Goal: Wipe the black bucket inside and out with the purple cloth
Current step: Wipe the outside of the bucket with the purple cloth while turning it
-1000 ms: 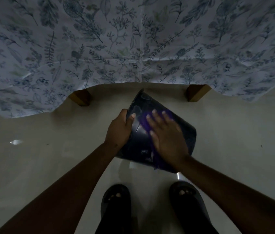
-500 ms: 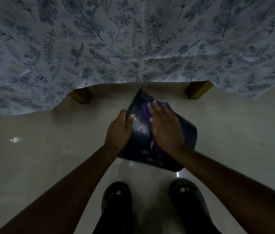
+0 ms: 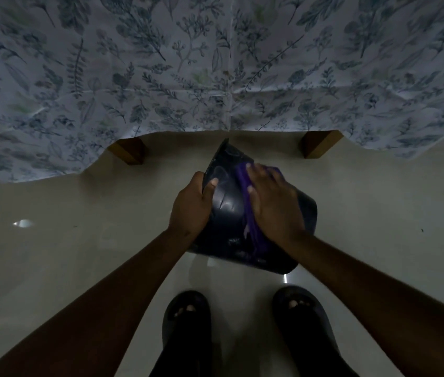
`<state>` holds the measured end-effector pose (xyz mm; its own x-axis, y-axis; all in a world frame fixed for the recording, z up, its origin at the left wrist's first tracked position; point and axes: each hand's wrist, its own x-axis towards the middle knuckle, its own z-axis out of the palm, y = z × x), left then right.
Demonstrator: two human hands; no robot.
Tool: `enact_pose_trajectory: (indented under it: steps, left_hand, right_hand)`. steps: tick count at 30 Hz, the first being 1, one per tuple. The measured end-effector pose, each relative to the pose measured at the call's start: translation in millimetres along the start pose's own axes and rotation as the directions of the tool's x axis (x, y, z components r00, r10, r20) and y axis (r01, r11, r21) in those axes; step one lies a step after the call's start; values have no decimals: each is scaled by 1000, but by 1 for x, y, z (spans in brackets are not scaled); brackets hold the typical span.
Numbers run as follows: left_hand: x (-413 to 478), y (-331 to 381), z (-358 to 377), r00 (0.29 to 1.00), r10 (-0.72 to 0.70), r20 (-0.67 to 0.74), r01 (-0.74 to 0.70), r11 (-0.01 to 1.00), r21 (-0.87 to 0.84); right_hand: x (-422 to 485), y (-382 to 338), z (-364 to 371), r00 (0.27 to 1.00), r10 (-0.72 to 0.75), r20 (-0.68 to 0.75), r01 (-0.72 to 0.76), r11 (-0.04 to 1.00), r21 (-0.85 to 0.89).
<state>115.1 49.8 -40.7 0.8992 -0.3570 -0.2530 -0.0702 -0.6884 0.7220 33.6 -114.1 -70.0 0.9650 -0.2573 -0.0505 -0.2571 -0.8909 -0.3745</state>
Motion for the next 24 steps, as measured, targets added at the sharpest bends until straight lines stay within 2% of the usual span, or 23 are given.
enact_pose_trajectory:
  steps: [3,5,7,10,13,15,18,20,22,24]
  left_hand:
    - [-2,2,0,1000,-4,-18,4,1000,-7]
    - [-7,-1,0,1000,-14,-22,14,1000,0]
    - [-6,-3,-1,999,-22,-26,23,1000,11]
    - [0,3,2,1000,-27,-14,27,1000,-2]
    - [-8,-2,3,999,-30,-35,29,999,-18]
    - [-18,-9,3,999,-19,-42,18,1000,-16]
    - [-19,-7,4,998,-29,-58,29,1000,-2]
    - [-13,-1,2,998,-49,-50,48,999,-15]
    - [-5,2,-1,998,-48,-42,49,999,20]
    - [4,8,-2,998,-63,-30,65,995,75]
  right_hand:
    - [18,16,-5,970,242,24,-243,963,117]
    - [7,12,-5,948,316,34,-318,941,115]
    - [-17,-3,0,966,255,28,-257,963,76]
    - [-43,-25,9,998,39,39,-38,999,-16]
    - [-27,-21,8,989,-135,60,135,991,-7]
    - [-2,-10,6,993,-113,36,111,993,41]
    - [30,9,-4,989,147,36,-151,968,199]
    - [24,13,-6,969,242,46,-246,940,238]
    - [-6,9,-2,972,228,53,-234,949,212]
    - [-42,-3,3,990,124,75,-132,984,119]
